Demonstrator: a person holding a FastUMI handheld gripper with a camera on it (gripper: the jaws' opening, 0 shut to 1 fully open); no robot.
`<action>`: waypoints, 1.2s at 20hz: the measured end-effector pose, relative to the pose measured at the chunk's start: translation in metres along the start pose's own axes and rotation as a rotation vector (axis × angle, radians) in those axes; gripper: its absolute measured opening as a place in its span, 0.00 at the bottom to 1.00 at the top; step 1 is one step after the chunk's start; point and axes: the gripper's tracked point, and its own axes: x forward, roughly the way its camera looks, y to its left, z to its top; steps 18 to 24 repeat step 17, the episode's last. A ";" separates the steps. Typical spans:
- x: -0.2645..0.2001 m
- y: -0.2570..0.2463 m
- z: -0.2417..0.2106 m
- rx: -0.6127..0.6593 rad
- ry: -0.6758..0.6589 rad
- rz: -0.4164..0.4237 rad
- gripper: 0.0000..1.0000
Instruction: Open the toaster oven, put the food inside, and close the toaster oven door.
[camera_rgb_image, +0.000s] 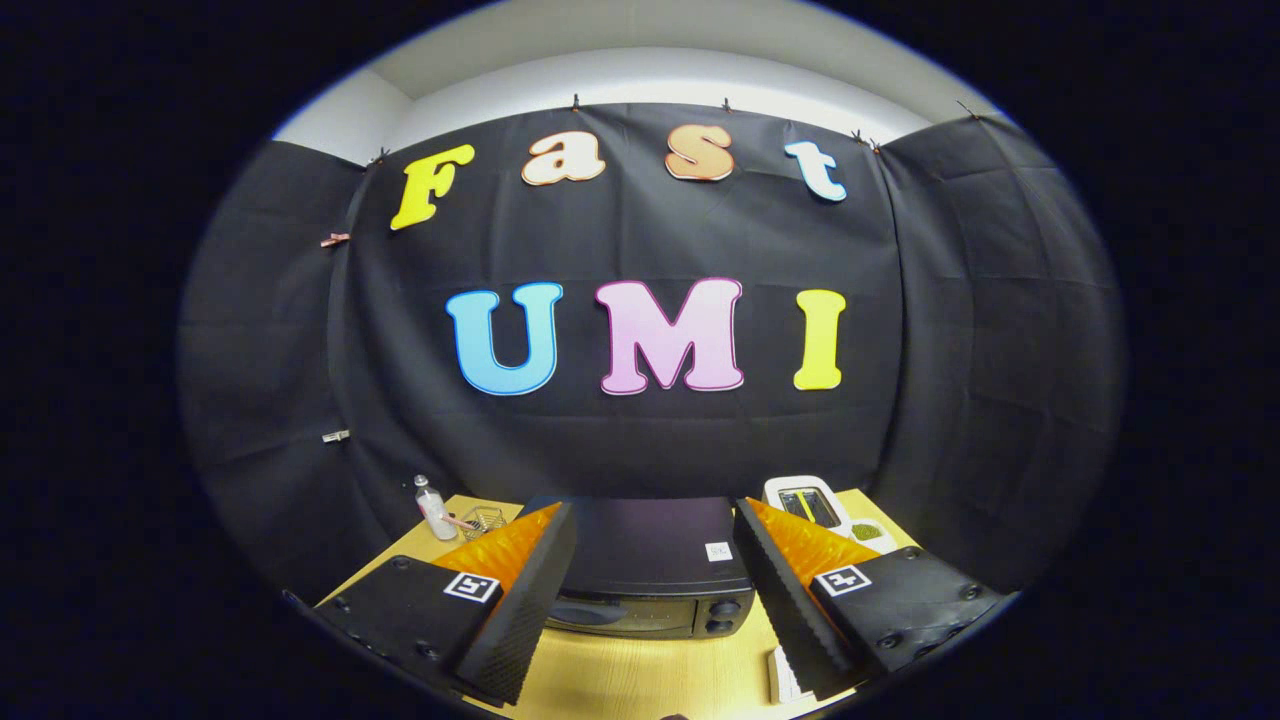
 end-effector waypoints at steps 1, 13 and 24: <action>-0.006 -0.001 0.006 -0.004 -0.014 0.002 0.98; -0.044 -0.015 0.027 -0.022 -0.070 -0.029 0.98; -0.049 -0.019 0.023 -0.021 -0.065 -0.041 0.98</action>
